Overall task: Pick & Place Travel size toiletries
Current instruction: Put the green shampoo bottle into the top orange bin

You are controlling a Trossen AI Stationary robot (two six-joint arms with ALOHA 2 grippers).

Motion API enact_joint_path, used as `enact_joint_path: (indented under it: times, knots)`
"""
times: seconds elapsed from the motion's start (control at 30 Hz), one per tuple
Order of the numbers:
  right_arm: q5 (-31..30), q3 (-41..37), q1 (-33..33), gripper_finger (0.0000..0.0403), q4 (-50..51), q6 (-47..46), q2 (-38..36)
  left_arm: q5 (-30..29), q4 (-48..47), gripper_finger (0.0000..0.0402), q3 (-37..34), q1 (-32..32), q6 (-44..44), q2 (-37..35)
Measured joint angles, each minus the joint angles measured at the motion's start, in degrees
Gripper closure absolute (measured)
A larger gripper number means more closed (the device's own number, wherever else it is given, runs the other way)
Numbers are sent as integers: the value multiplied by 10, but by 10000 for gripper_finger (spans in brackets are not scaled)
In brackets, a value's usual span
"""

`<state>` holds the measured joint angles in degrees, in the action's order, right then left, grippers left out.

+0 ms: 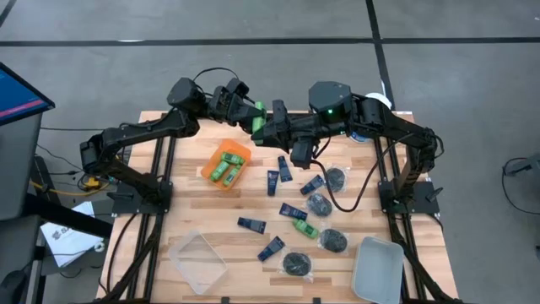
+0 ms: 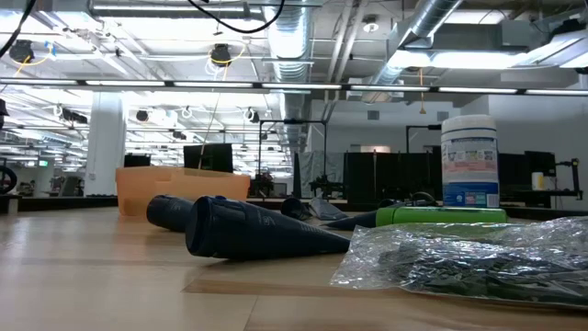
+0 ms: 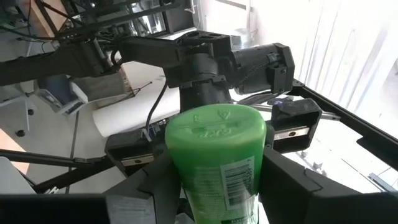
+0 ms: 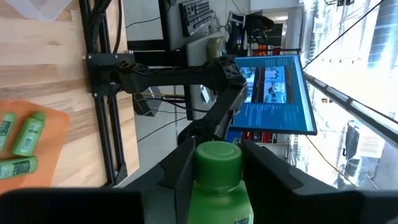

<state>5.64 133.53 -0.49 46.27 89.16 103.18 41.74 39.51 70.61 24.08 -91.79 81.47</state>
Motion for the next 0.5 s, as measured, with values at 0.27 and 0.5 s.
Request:
enact_joint_path:
  times: [0.27,0.5]
  knots:
    - [-2,0,0,260,-24,-57,0,-3,7,228,1,2,-2,-1]
    - [-2,0,0,189,-37,-108,0,-1,7,229,1,7,-1,-1]
